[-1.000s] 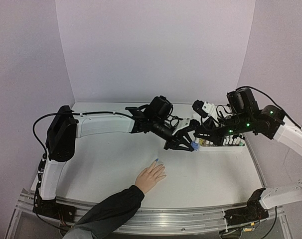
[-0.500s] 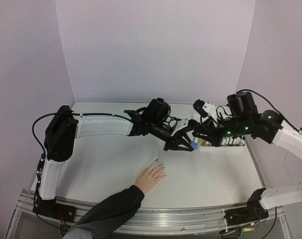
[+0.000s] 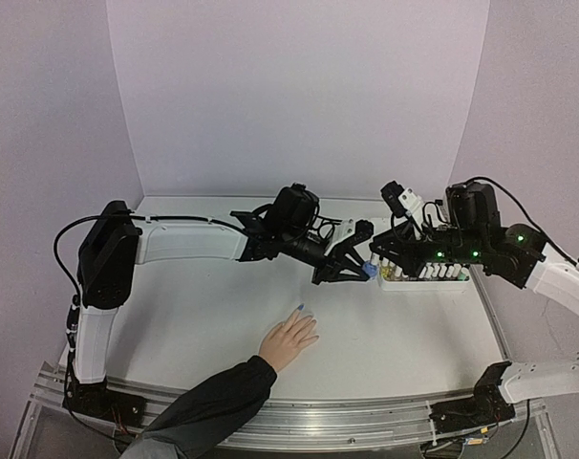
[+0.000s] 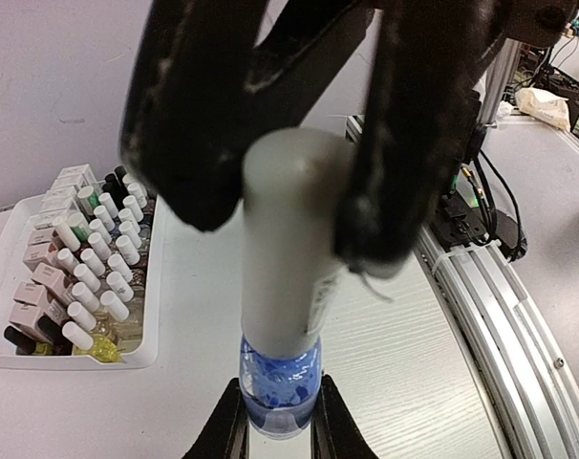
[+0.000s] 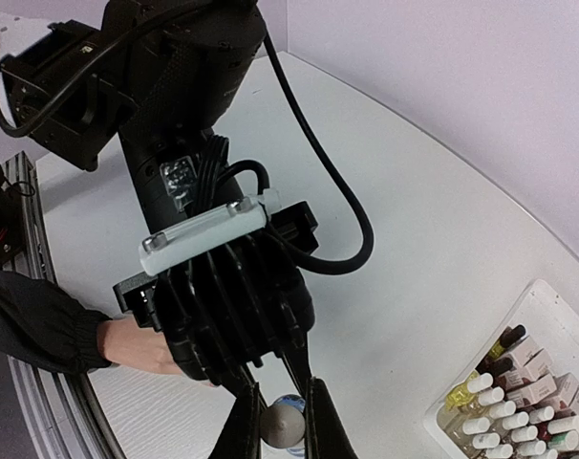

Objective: Paint the nails
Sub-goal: Screw the nail polish bottle cap onto the nail polish bottle.

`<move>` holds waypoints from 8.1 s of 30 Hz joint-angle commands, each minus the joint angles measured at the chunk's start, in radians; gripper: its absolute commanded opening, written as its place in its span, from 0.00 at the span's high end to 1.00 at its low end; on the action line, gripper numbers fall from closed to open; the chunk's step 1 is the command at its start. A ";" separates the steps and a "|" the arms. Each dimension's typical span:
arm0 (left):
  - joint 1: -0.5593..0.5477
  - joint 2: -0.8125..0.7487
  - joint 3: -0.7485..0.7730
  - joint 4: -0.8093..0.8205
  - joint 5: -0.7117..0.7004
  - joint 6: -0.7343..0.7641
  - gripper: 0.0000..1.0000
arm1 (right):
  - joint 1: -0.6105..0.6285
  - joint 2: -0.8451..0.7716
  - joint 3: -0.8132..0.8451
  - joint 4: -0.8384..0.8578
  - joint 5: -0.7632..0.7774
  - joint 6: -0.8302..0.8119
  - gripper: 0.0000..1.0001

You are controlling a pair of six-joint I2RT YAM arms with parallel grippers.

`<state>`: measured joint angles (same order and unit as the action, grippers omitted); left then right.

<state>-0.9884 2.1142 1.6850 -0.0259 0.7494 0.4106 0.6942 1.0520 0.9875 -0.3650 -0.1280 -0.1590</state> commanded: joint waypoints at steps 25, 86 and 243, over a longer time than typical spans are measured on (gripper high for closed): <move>0.013 -0.039 0.030 0.209 -0.132 -0.188 1.00 | -0.018 0.035 -0.048 0.195 0.155 0.193 1.00; -0.006 0.066 0.156 0.232 -0.529 -0.089 1.00 | 0.084 0.386 0.205 0.074 0.553 0.472 0.97; 0.010 0.002 0.058 0.109 -0.064 -0.077 1.00 | 0.027 0.065 0.292 -0.478 -0.043 -0.156 0.10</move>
<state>-0.9886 2.1632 1.6945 0.0962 0.5253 0.2932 0.7498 1.1465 1.2495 -0.6567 -0.0241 -0.1143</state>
